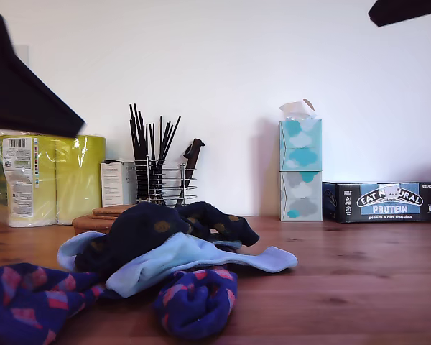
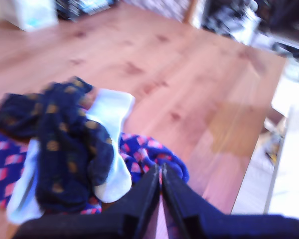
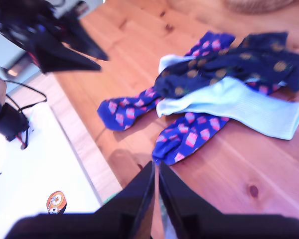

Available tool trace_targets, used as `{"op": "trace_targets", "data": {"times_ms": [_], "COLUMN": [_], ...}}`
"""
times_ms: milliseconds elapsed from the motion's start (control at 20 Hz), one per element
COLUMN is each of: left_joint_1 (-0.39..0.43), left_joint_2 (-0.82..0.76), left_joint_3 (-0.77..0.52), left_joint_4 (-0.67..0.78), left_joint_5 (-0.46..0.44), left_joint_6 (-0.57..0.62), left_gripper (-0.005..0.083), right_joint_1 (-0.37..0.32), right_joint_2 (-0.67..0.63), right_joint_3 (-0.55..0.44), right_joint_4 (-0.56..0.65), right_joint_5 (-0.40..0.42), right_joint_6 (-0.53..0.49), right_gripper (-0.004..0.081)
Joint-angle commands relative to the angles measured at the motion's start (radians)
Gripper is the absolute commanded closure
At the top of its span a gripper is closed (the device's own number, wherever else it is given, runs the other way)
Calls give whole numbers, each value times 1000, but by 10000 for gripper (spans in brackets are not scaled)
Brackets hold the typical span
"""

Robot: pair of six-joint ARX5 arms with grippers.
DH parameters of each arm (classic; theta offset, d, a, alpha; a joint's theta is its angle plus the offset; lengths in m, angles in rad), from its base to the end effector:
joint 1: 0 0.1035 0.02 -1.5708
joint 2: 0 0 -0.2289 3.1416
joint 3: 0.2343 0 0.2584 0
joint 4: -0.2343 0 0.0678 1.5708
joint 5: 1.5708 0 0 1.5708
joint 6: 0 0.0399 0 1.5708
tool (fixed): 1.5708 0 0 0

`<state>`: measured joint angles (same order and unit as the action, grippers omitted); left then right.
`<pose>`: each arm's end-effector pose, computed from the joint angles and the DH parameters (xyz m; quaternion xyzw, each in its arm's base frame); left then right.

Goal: Pair up the socks based on colour and pattern, by placing each sock on top of its pair

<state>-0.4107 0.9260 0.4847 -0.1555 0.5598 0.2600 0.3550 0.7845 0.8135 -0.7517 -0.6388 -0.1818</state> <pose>0.1927 -0.1070 0.1762 0.0879 0.2329 -0.4801 0.8412 0.1627 0.0857 0.2664 -0.0248 0.3081 0.4758 0.8234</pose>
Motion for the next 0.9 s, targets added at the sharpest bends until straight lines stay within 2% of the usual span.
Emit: {"op": "trace_targets", "data": {"times_ms": [0,100,250,400,600,750,850], "left_joint_1": [-26,-61,-99,-123,-151,-159,-159], "left_joint_2": [72,167,307,430,517,549,566], "left_joint_3": [26,64,152,234,288,289,289], "left_joint_4": [39,69,77,32,-45,-57,-58], "left_joint_5": [-52,-127,-180,-187,-190,-215,-230], "left_joint_6": [22,56,59,63,94,108,109], "left_gripper": [232,232,242,297,300,407,531], "right_joint_1": [0,0,0,0,0,0,0], "right_joint_2": [-4,-17,-31,-35,-35,-35,-35], "right_joint_3": [0,0,0,0,0,0,0], "right_joint_4": [-5,-10,-8,8,29,37,37], "right_joint_5": [11,59,91,103,104,104,104], "right_joint_6": [-23,-74,-89,-90,-89,-89,-89], "right_gripper": [782,782,782,782,782,782,782]}}
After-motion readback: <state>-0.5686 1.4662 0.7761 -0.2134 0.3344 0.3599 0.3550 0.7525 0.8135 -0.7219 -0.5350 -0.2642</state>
